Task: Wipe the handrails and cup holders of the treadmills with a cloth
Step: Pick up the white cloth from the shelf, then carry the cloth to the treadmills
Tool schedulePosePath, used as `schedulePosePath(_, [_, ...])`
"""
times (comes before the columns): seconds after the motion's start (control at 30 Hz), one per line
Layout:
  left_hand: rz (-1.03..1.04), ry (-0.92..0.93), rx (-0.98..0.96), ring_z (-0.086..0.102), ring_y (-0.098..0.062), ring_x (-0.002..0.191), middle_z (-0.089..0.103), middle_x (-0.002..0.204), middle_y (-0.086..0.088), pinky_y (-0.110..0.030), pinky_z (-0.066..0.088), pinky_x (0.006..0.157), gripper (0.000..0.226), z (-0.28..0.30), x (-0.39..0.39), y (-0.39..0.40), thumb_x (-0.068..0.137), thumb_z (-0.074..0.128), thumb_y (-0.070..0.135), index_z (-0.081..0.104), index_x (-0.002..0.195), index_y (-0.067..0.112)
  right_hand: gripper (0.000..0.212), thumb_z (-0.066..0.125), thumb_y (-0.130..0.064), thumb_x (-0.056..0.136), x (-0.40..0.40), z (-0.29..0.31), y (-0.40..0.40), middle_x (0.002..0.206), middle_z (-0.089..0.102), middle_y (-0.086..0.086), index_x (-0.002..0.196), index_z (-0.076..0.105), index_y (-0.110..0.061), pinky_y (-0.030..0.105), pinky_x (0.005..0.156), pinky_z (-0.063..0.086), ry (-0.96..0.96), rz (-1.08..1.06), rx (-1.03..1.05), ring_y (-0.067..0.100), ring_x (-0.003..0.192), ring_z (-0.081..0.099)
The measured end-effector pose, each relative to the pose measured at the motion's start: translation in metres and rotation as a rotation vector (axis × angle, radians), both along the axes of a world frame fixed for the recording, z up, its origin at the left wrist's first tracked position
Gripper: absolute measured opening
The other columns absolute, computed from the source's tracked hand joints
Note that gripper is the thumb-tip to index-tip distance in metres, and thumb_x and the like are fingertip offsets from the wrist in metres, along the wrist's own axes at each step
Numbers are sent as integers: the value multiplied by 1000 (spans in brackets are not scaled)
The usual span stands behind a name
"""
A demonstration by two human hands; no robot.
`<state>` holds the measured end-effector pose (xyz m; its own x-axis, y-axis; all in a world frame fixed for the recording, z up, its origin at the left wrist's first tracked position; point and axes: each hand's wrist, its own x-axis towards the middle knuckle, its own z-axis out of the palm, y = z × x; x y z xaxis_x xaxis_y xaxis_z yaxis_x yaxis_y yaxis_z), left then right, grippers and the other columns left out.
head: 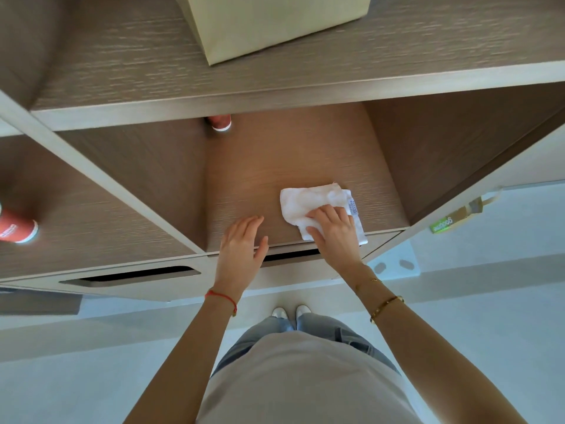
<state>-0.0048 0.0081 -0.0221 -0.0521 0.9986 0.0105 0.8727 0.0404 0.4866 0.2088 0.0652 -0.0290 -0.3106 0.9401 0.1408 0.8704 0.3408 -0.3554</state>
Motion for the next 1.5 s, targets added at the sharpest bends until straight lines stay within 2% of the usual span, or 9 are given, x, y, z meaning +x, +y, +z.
schedulePosePath(0.13, [-42,-33,50,52,-22,124,60,131,-3,-40,42,108,37,14,-1,-5,98,54,26,56,133,15,21,64,-14,89,12,11,-11,113,59,9,109,64,-8,43,84,46,84,-60,-115,32,100,51])
schedulePosePath(0.27, [-134,-30,128,57,-22,117,64,124,-3,-39,44,102,33,29,0,-9,96,58,22,60,128,13,22,63,-14,89,32,27,-49,114,57,10,110,63,-9,40,82,48,217,-197,-128,32,102,51])
schedulePosePath(0.4, [-301,-51,187,60,-21,110,66,119,-2,-37,47,96,31,42,12,-17,95,60,19,62,125,11,22,65,-16,89,54,46,-98,113,54,5,110,61,-14,30,76,41,285,-338,-81,27,98,51])
schedulePosePath(0.47, [-395,-64,189,60,-21,109,66,118,-3,-38,49,94,31,47,22,-21,95,60,18,62,125,10,19,65,-17,90,64,54,-125,112,54,3,109,62,-15,32,77,42,325,-410,-58,25,96,51])
schedulePosePath(0.6, [-564,-82,173,60,-20,114,64,123,-4,-38,48,98,32,55,51,-33,94,60,18,62,125,9,19,63,-21,92,83,65,-179,114,54,3,109,61,-15,33,78,44,368,-563,0,27,96,54])
schedulePosePath(0.77, [-753,-108,201,61,-22,114,65,123,-4,-42,49,98,31,65,99,-61,93,63,12,63,123,6,23,57,-29,90,109,70,-261,108,56,1,108,62,-14,26,77,37,400,-765,84,26,93,54])
schedulePosePath(1.2, [-1229,-183,130,62,-27,110,67,118,-7,-42,49,96,32,71,267,-253,91,65,12,64,122,8,15,63,-18,91,164,67,-561,107,54,-4,106,60,-17,24,73,36,371,-1350,187,25,91,54])
schedulePosePath(1.4, [-1470,-198,70,60,-25,113,66,121,-6,-40,47,98,32,76,352,-335,93,63,12,63,124,9,18,53,-31,92,178,64,-662,107,52,-11,105,59,-22,29,74,42,393,-1615,267,22,93,53])
schedulePosePath(1.5, [-1597,-185,44,60,-26,114,65,121,-7,-42,47,99,32,75,399,-369,94,61,13,63,125,8,16,53,-31,91,188,58,-698,107,52,-11,105,58,-23,29,72,41,396,-1746,308,22,93,54])
